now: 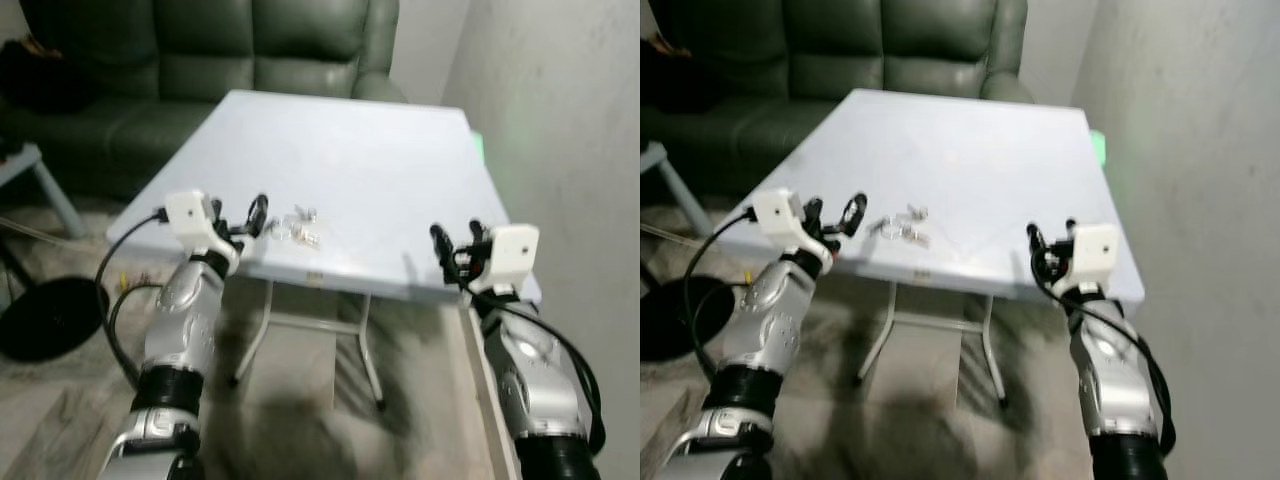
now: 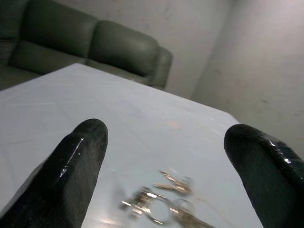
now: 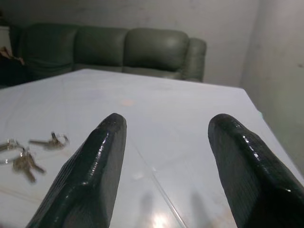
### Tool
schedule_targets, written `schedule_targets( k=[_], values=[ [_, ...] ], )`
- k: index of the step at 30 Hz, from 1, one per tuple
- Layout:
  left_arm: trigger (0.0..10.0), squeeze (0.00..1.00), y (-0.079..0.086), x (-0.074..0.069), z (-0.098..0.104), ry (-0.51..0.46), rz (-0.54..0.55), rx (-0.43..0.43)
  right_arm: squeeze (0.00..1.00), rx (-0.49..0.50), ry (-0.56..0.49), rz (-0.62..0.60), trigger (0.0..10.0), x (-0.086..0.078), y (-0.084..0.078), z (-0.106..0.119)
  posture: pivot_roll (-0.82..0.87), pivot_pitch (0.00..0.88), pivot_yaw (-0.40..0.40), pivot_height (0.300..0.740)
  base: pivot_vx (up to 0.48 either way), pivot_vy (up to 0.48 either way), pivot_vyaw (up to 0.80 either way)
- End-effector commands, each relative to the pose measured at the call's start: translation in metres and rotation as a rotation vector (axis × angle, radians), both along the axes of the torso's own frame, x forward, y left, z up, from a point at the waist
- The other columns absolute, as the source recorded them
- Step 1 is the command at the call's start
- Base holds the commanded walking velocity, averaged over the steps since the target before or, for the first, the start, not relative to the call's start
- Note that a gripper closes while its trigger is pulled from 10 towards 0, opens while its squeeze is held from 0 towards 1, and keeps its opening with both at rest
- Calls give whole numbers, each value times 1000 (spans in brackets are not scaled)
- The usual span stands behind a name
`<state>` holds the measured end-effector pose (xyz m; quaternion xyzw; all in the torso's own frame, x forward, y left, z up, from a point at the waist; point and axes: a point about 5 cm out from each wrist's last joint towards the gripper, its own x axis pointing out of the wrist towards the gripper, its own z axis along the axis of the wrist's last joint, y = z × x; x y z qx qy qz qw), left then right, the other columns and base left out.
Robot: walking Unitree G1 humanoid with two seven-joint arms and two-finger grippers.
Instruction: Hang keys on a hook
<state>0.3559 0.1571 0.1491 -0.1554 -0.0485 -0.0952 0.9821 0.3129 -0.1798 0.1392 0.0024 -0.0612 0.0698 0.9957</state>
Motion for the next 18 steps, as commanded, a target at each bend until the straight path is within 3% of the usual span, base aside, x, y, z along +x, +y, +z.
schedule_targets(
  k=[1, 4, 18],
  values=[
    [10000, 0, 4, 1, 3, -7, 9, -2, 0, -1, -14, 18, 10000, 1, 3, 5, -90, 0, -34, 740, 450, 0, 0],
    [10000, 0, 4, 1, 3, 2, 18, 8, 0, 0, -15, 18, 10000, 2, 3, 5, -91, 0, -33, 740, 449, 0, 0],
    [10000, 0, 2, 0, -3, 30, 28, 26, 0, -9, -19, 27, 10000, 1, 5, 5, -86, 0, -39, 740, 0, 0, 0]
  ],
)
